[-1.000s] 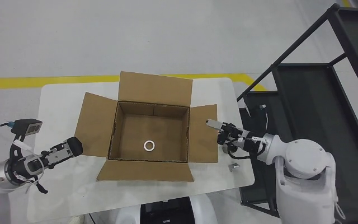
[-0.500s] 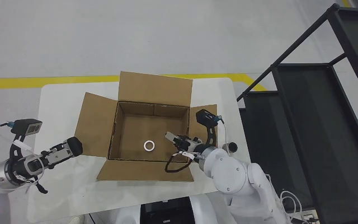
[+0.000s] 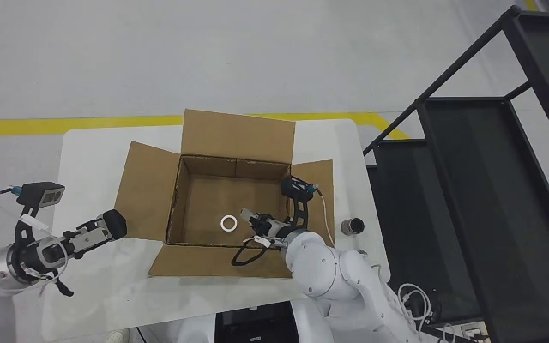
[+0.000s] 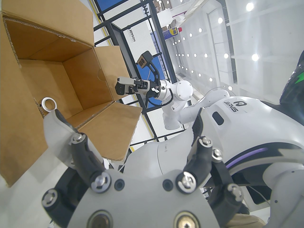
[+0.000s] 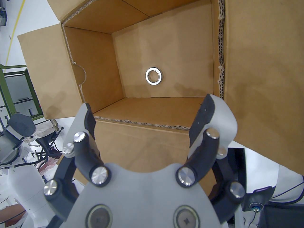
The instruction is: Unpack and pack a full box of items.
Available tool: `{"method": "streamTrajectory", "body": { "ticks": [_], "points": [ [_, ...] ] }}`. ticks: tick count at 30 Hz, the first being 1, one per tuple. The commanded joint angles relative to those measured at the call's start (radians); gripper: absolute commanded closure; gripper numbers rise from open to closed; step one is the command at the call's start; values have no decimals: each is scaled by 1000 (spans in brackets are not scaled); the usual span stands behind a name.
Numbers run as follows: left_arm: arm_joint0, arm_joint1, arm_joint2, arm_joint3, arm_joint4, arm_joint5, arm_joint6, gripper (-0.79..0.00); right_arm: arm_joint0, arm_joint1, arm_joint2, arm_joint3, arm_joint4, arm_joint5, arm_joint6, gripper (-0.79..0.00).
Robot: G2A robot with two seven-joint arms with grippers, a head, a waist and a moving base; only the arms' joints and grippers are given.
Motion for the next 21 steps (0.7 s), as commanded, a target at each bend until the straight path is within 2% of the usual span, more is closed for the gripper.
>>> {"method": "streamTrajectory", "body": {
  "ticks": [1,7,11,16,21],
  "points": [
    [0,0,0,0,0,0,0,-785,0,0,0,0,0,0,0,-785],
    [0,0,0,0,0,0,0,-785,0,0,0,0,0,0,0,-785],
    [0,0,0,0,0,0,0,-785,29,-7,-41,40,15,-63,-25,-785],
    [0,0,0,0,0,0,0,-785,161,-27,-140,143,-22,-68,26,-785],
    [0,0,0,0,0,0,0,-785,308,-68,-227,317,31,-53,53,-785]
  ]
}}
